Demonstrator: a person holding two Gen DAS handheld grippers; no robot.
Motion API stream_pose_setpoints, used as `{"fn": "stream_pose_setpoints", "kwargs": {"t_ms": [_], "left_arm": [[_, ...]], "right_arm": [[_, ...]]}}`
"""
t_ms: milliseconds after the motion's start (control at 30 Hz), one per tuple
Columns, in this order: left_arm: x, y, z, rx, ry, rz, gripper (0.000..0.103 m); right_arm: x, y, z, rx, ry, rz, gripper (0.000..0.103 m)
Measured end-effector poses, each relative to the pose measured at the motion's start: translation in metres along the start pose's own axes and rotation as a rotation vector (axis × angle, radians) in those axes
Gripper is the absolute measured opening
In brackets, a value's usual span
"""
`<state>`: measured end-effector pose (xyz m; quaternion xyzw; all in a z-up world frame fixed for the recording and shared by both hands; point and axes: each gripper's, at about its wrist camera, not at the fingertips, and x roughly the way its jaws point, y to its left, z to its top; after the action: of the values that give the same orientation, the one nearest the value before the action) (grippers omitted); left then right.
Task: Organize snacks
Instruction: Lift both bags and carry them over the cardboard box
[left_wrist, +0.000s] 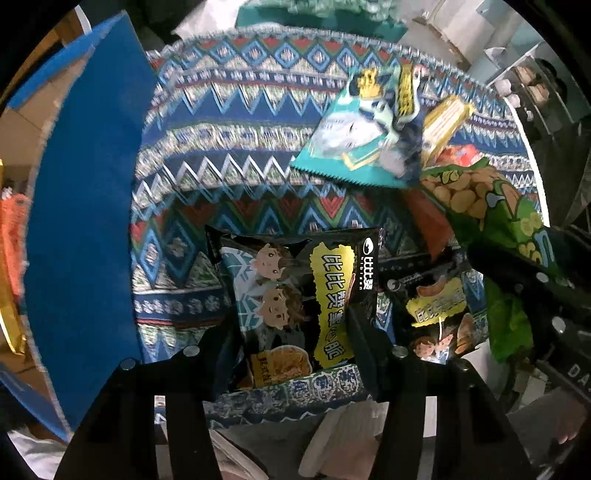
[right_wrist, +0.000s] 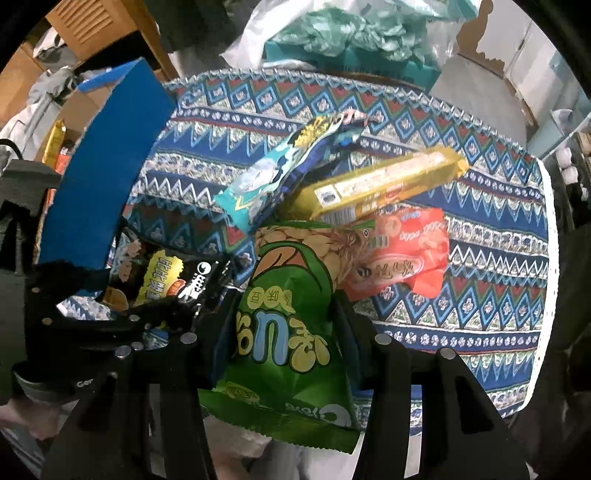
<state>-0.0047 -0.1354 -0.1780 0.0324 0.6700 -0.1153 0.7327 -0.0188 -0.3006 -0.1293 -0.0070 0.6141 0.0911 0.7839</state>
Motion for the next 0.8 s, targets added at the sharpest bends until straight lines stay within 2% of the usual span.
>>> {"fn": "stream_pose_setpoints", "kwargs": {"t_ms": [567, 800], "left_arm": [[-0.082, 0.03, 0.017, -0.009, -0.22, 0.023, 0.057], [-0.113, 0.059, 0.021, -0.048, -0.297, 0.03, 0.057]], "right_arm": [[-0.035, 0.022, 0.018, -0.025, -0.099, -0.013, 0.049], [-0.05, 0.046, 0.035, -0.053, -0.138, 0.005, 0.049]]}}
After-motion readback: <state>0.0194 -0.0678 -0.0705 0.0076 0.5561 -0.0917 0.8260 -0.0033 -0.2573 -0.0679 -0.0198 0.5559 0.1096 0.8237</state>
